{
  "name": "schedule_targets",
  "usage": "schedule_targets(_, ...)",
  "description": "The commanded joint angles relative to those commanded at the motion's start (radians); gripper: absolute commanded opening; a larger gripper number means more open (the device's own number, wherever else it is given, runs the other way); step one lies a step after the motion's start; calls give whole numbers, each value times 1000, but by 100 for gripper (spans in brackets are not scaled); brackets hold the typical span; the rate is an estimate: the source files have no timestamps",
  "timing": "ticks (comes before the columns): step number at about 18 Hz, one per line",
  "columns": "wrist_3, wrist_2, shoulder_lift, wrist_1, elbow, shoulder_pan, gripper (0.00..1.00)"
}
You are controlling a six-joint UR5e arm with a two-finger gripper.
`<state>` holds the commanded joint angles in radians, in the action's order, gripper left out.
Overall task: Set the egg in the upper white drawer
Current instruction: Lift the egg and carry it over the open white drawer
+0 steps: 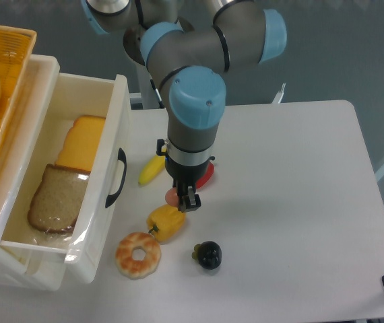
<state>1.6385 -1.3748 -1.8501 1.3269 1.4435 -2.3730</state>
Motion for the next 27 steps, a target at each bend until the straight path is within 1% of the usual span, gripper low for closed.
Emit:
schedule_targets(6, -28, 22, 69, 17, 5, -28, 44)
schedule_targets(10, -69, 71, 107, 18, 8, -45, 44)
schedule_targets(16, -75, 97, 195, 75, 35, -38, 44)
schedule_targets(19, -77, 144, 244, 94, 49, -31, 44)
schedule_targets(22, -77, 158, 275, 95, 74, 1, 44)
schedule_targets(24, -77, 181, 275, 94, 80, 30, 44)
schedule_targets(27, -74, 178, 269, 89, 87, 72, 44)
